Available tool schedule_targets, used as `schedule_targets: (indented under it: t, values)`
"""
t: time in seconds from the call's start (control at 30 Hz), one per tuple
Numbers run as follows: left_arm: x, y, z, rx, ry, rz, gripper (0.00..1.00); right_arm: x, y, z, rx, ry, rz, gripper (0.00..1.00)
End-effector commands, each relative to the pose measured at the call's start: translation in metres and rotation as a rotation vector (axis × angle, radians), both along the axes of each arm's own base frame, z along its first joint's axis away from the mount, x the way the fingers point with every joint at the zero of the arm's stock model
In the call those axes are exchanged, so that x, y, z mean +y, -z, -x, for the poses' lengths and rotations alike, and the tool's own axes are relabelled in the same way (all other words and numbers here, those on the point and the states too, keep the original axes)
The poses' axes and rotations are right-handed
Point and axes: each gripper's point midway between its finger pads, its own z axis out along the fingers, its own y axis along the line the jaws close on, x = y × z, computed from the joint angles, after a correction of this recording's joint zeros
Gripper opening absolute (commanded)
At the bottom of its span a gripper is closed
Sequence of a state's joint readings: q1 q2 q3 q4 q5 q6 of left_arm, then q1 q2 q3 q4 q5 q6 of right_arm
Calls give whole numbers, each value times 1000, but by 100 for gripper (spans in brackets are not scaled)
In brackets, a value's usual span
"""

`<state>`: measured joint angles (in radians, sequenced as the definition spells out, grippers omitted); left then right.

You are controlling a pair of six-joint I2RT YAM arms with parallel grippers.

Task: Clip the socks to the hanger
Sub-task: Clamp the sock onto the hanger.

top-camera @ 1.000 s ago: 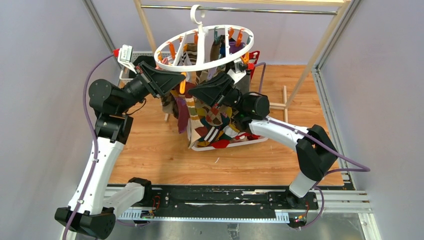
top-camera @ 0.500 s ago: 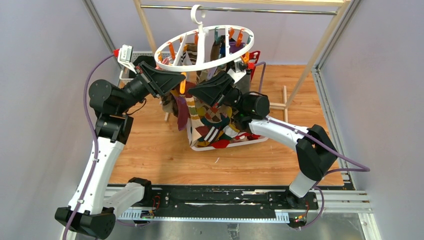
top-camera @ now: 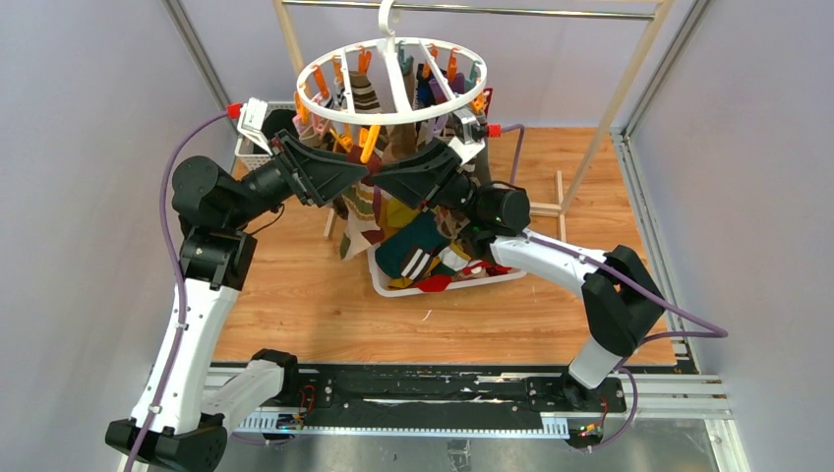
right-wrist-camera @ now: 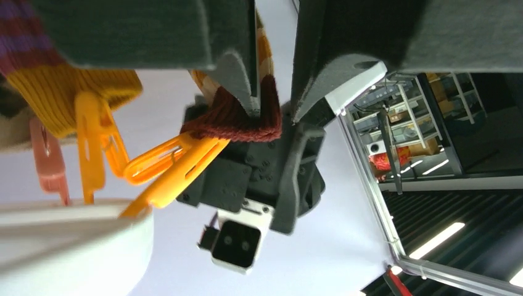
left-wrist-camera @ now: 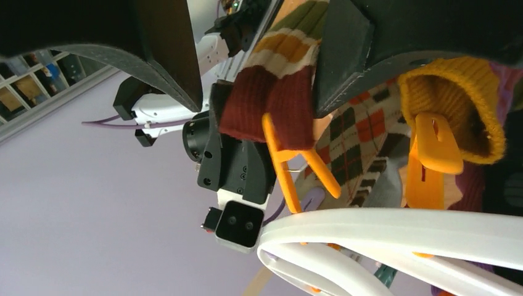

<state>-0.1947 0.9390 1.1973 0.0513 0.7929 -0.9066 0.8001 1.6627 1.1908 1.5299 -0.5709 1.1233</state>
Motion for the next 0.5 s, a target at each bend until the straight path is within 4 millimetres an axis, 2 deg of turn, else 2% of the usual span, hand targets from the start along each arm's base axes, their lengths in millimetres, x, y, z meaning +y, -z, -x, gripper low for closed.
schedule_targets:
  t: [0.0,0.1,0.23,0.3,0.33,0.4,0.47]
  values:
    - [7,6,9,-12,-31,-96,75,-11,14,-11,19,93,11,35]
    - [16,18,9,11,-74,-170,99,-14,43,-26,70,221,131,63]
    - [33,35,2,45,-136,-281,100,-31,79,-42,93,439,333,70]
    - [44,46,-2,82,-165,-341,100,-52,86,-45,91,565,426,72]
    - [50,53,-5,101,-178,-374,100,-59,103,-50,117,616,523,72]
    - [64,73,-9,143,-204,-455,100,-82,113,-52,118,726,616,73]
    - [87,93,-21,176,-284,-542,100,-112,122,-55,130,859,703,75]
